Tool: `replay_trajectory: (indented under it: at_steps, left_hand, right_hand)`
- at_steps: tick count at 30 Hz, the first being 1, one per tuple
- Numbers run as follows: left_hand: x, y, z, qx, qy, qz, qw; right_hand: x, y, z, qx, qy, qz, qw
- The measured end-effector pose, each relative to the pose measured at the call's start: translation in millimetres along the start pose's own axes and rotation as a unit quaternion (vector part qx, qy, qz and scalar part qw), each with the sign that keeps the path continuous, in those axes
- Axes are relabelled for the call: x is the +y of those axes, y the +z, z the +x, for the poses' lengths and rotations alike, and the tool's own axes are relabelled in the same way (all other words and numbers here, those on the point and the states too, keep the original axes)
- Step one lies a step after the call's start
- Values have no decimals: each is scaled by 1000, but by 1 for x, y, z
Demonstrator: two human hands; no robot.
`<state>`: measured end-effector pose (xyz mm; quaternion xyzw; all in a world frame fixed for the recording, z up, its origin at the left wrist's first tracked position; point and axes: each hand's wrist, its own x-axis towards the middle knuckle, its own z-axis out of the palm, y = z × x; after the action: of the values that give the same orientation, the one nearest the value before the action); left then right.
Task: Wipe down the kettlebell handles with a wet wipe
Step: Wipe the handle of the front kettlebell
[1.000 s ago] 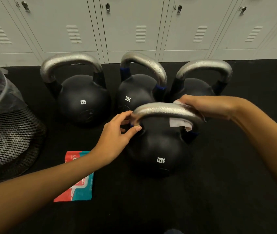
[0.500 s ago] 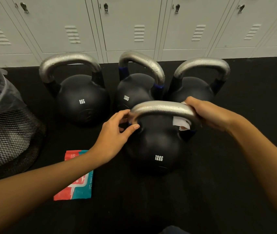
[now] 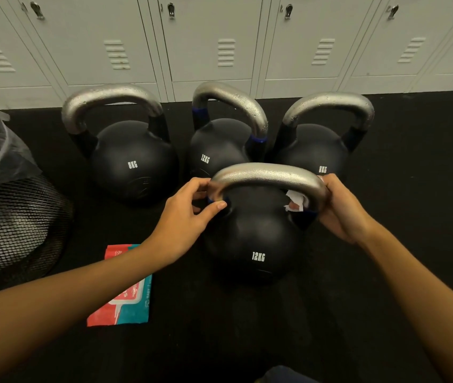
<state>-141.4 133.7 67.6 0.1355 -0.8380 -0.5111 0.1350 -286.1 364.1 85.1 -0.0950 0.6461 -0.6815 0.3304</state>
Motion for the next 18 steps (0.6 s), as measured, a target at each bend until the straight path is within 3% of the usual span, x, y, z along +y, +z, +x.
replay_trajectory:
  at_steps: [12, 18]
  left_hand:
    - [4, 1, -2, 1, 1, -4, 1000]
    - [2, 2, -2, 3, 9, -7, 1000]
  right_hand:
    - [42, 10, -21, 120, -62, 67, 989]
    - [36, 16, -43, 103, -86, 22, 991]
